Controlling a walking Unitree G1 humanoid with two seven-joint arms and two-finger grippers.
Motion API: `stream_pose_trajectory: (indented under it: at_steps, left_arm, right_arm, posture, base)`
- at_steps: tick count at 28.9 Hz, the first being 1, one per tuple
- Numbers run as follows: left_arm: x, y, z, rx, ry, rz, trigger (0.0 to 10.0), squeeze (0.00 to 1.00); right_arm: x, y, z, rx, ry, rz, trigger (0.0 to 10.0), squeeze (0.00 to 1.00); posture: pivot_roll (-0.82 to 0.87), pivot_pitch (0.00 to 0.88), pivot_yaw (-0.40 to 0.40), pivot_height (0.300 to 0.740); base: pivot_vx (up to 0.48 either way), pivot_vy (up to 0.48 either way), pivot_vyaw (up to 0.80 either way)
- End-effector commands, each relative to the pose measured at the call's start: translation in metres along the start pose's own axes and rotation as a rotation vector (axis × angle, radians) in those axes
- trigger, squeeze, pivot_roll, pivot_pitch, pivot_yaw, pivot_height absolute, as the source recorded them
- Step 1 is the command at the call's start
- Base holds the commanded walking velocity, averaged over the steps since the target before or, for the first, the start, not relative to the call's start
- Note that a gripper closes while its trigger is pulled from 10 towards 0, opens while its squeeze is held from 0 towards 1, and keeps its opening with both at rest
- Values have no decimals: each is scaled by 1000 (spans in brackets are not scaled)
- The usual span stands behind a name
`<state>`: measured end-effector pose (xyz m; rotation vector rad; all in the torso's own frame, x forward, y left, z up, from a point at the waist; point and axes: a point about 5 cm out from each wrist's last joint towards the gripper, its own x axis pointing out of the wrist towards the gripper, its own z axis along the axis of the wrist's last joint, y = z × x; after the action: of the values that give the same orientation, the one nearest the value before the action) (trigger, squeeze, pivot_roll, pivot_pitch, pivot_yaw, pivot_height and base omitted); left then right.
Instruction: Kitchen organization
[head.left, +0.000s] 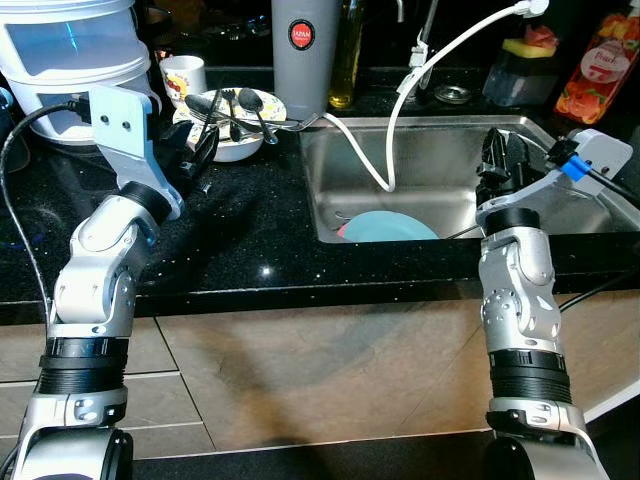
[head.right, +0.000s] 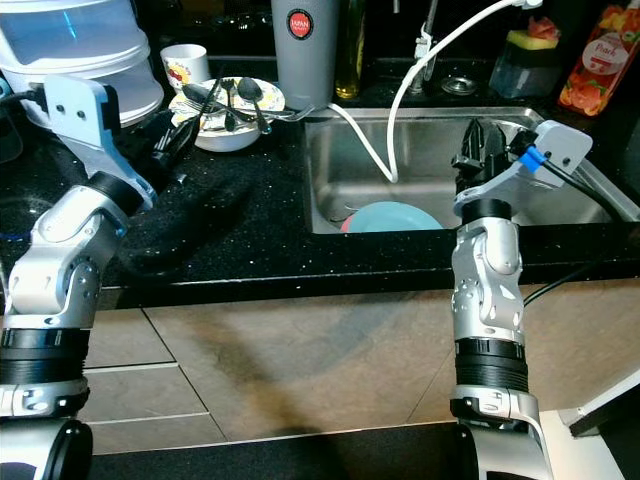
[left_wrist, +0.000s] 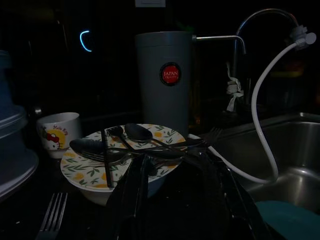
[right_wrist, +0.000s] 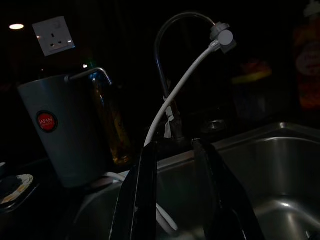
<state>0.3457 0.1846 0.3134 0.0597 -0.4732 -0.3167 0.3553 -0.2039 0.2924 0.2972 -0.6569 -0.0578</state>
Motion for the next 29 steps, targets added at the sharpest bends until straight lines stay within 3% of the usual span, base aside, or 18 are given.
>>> stream_pose_trajectory:
  at_steps: [1, 10, 29]
  left_arm:
    - [-4, 0, -5, -16, 20, 5, 10000, 0]
    - [-6, -4, -8, -33, 37, -7, 10000, 0]
    - [-9, -8, -8, -33, 46, -27, 10000, 0]
  right_arm:
    - [-3, 0, -2, 3, 14, 0, 10000, 0]
    - [-5, 3, -5, 10, 46, 7, 10000, 0]
    - [-7, 5, -6, 14, 59, 15, 10000, 0]
  posture:
    - [14, 139, 15, 740]
    - [10, 135, 9, 740]
    - [6, 129, 5, 740]
  base:
    - [0, 0, 0]
    - [0, 0, 0]
    - [-317, 0, 0]
